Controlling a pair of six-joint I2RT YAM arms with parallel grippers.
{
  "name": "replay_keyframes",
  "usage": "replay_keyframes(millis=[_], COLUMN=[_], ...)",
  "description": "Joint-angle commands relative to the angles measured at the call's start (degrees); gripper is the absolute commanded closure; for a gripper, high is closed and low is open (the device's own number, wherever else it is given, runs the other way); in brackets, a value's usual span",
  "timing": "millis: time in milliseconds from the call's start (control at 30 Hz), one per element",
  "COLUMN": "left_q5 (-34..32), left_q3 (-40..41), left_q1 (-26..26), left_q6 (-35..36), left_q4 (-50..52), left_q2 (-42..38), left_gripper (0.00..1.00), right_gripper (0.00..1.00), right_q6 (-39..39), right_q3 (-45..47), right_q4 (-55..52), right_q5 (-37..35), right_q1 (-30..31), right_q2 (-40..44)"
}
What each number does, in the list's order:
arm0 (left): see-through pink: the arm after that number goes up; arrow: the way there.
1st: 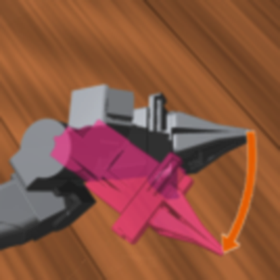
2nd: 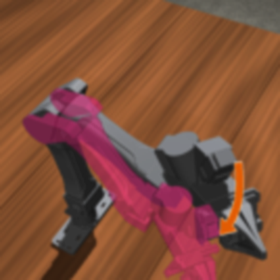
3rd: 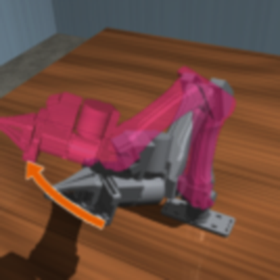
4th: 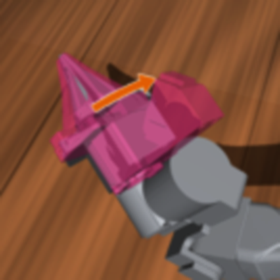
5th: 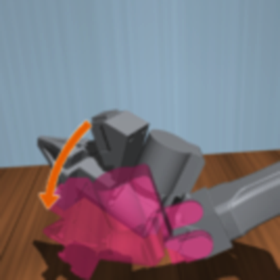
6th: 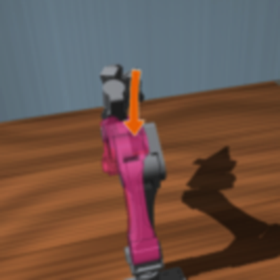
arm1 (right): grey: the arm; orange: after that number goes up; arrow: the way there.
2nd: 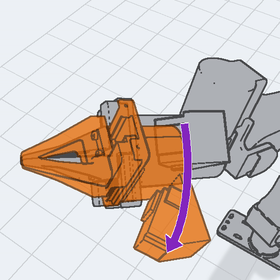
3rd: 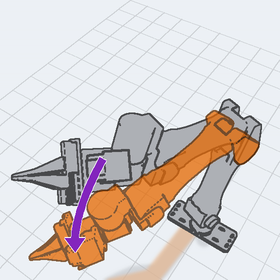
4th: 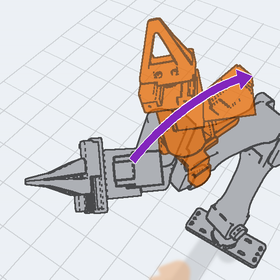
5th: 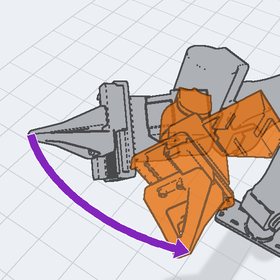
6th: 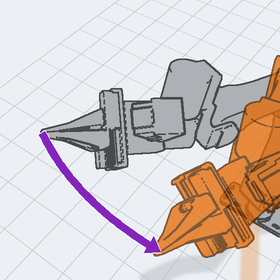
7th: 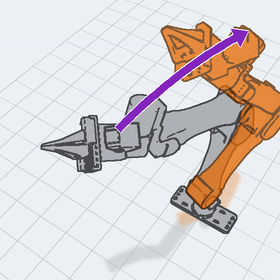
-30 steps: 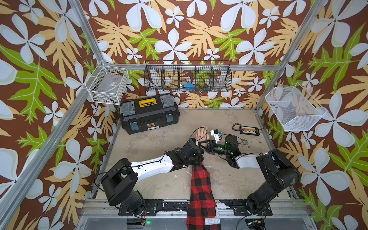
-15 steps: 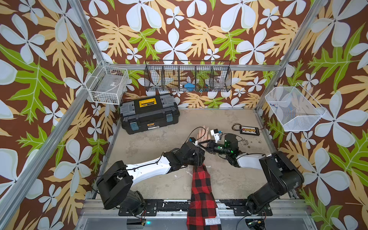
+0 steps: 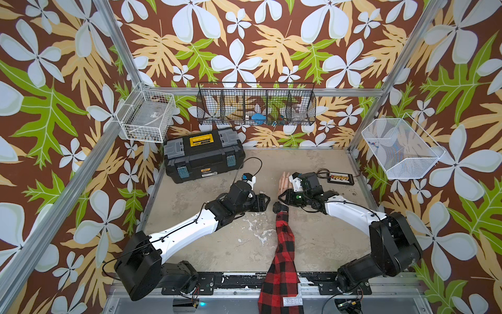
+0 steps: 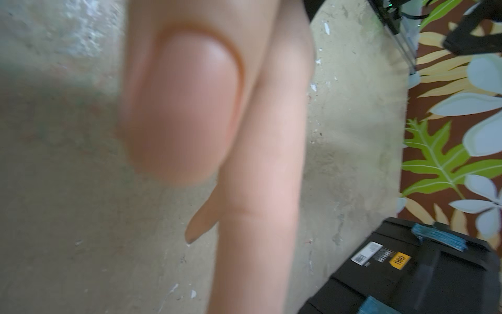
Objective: Take off the watch
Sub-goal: Adjust the hand at the center of the board.
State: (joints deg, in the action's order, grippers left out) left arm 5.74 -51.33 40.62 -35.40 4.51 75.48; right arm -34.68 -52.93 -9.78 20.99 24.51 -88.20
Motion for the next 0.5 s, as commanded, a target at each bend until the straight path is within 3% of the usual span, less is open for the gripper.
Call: replay_keyframes(millis=[0, 233, 467], left_q5=[3.2, 6.6, 6.9], left_q3=[-0.4, 0.7, 0.5], left_q1=[-4.2, -14.4, -18.4], left_q6=[4.6, 11.9, 14.6], left_q4=[3.5, 7.0, 9.9], left_q2=[-0.8, -0.9, 0.1], left_gripper=[0.25, 0.24, 0.24], right_gripper=[0.70, 0.70, 0.70], right_q6=[5.2, 5.6, 4.9], right_q3=[-4.0, -12.7, -22.8], right_q4=[-11.5, -21.6, -29.8], right_q5=[-10.4, -25.5, -38.1], right_q1=[1.8, 7.7, 13.4], right_q2=[-1.6, -8.0, -15.9])
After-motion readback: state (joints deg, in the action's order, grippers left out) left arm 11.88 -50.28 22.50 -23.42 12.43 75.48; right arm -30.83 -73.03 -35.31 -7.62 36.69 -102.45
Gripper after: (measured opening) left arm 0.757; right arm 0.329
